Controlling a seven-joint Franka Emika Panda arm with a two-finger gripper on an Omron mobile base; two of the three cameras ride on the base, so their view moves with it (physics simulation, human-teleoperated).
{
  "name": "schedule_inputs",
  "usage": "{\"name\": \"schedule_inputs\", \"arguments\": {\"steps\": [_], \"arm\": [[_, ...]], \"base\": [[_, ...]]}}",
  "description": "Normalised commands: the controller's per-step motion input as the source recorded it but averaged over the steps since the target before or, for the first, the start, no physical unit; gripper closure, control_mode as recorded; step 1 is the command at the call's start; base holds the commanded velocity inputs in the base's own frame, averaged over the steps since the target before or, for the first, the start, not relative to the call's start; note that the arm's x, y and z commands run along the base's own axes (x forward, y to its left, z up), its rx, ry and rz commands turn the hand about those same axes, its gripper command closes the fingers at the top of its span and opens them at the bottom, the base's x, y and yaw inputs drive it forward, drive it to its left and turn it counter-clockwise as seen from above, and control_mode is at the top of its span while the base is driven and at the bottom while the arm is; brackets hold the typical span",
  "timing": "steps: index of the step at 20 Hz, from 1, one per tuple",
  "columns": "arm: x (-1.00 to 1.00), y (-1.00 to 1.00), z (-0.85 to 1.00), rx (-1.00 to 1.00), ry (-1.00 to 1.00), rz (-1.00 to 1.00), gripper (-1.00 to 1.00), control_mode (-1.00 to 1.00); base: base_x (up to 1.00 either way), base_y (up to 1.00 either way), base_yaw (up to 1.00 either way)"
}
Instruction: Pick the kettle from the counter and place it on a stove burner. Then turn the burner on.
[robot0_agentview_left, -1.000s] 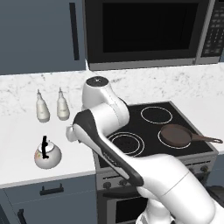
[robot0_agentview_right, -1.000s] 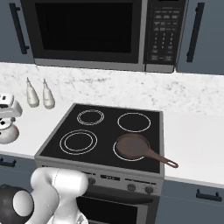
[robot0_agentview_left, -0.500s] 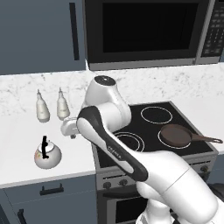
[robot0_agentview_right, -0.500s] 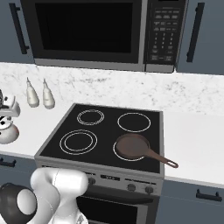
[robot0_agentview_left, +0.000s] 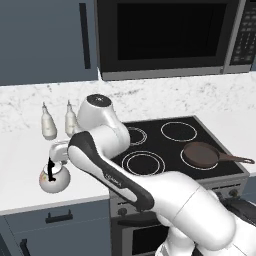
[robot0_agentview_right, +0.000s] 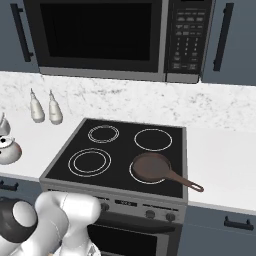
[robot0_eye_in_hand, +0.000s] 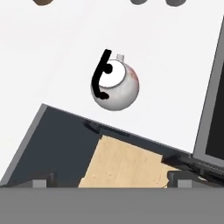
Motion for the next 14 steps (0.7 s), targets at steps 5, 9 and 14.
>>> {"name": "schedule_inputs", "arguments": {"steps": [5,9,14], "arm": [[0.11,0.57,0.0,-0.01,0.01,0.0,-1.0,-1.0],[0.22,0.08,-0.14,0.0,0.02,0.0,-1.0,-1.0],[0.33,0.0,-0.23,0.0,0.02,0.0,-1.0,-1.0]], "base": [[0.0,0.0,0.0],[0.0,0.0,0.0],[0.0,0.0,0.0]]}}
